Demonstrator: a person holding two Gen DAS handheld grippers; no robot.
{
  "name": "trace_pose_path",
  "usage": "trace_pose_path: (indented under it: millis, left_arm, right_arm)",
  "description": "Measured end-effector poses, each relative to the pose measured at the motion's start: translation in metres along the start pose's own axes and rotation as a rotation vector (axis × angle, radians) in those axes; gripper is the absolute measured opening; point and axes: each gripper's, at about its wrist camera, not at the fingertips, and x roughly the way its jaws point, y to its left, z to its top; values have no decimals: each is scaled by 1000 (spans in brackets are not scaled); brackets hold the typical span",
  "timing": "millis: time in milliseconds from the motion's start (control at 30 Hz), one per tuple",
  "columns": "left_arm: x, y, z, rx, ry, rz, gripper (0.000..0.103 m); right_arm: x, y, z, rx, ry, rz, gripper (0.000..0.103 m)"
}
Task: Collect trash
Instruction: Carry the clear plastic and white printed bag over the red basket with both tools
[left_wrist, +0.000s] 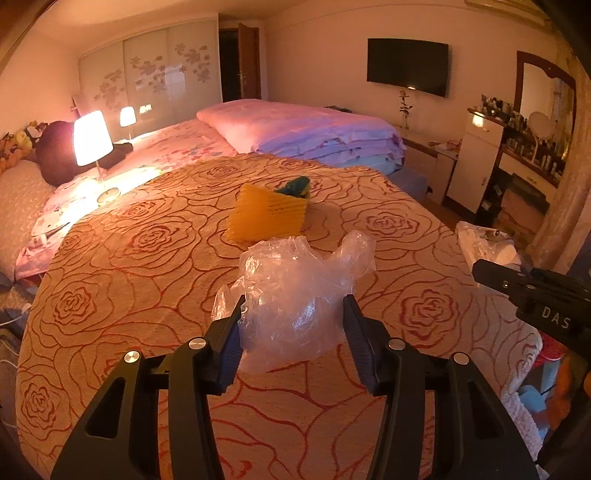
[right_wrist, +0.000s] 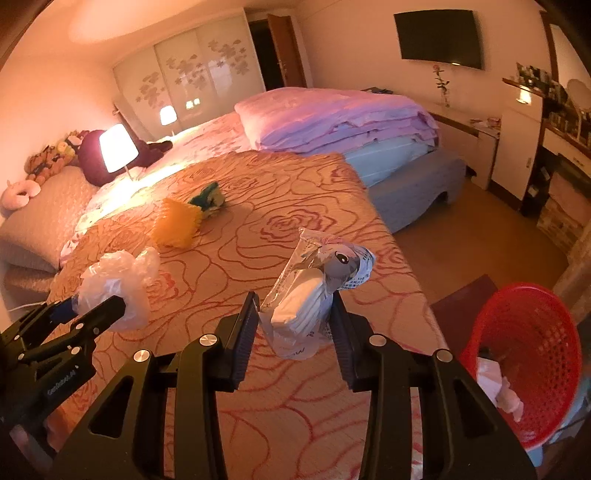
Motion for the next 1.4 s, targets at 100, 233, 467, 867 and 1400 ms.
trace_pose_path:
  millis: [100,233,467,867,1400]
  left_arm:
    - [0,-3,0,2,5,-15,48]
    - [-1,-10,2,12,6,-31,48]
    - [-3,-27,11,40,-3,-71,48]
    - [-4,-73,27,120,-13,-149,48]
    - [-1,-146,42,229,-15,-268,48]
  right_arm:
    - [-9,-8,-2,9,-11,-13,38]
    - [-21,-20,-3,24,-27,-39,38]
    - [-38,-39,-4,34,-39,-75,38]
    - [-70,-86,-6,79,-74,-148,38]
    - [-103,-147,-20,148,-99,-266,38]
